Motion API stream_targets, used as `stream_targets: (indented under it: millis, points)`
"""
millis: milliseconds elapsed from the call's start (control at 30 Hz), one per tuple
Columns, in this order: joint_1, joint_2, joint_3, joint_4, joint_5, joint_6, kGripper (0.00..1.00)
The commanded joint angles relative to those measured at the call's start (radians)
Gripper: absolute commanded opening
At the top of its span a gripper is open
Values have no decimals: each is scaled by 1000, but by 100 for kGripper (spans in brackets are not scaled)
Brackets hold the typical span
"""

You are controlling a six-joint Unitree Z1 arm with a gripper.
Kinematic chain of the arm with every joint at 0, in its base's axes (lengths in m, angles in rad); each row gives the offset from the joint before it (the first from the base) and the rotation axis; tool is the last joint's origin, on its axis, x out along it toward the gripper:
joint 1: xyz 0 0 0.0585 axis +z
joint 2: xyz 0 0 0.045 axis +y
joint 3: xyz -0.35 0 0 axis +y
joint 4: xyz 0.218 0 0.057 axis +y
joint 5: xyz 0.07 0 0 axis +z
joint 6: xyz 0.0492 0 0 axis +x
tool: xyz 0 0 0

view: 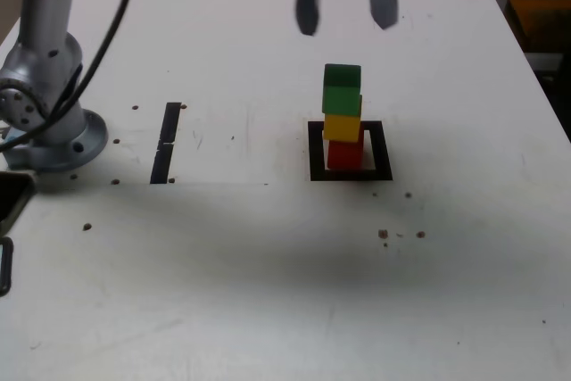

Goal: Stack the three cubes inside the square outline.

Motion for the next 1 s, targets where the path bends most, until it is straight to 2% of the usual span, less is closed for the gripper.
stream_targets:
  millis: [0, 300, 567, 667, 767, 967]
  points:
    - [8, -31, 34, 15, 0, -9, 78]
    - [40, -116, 225, 11, -13, -33, 80]
    - [53, -176, 429, -35, -62, -44, 80]
    - [53, -195, 516, -86, -89, -39, 81]
    - [50, -210, 648, -201, -129, -20, 87]
    - [25, -212, 764, -353, -142, -15, 98]
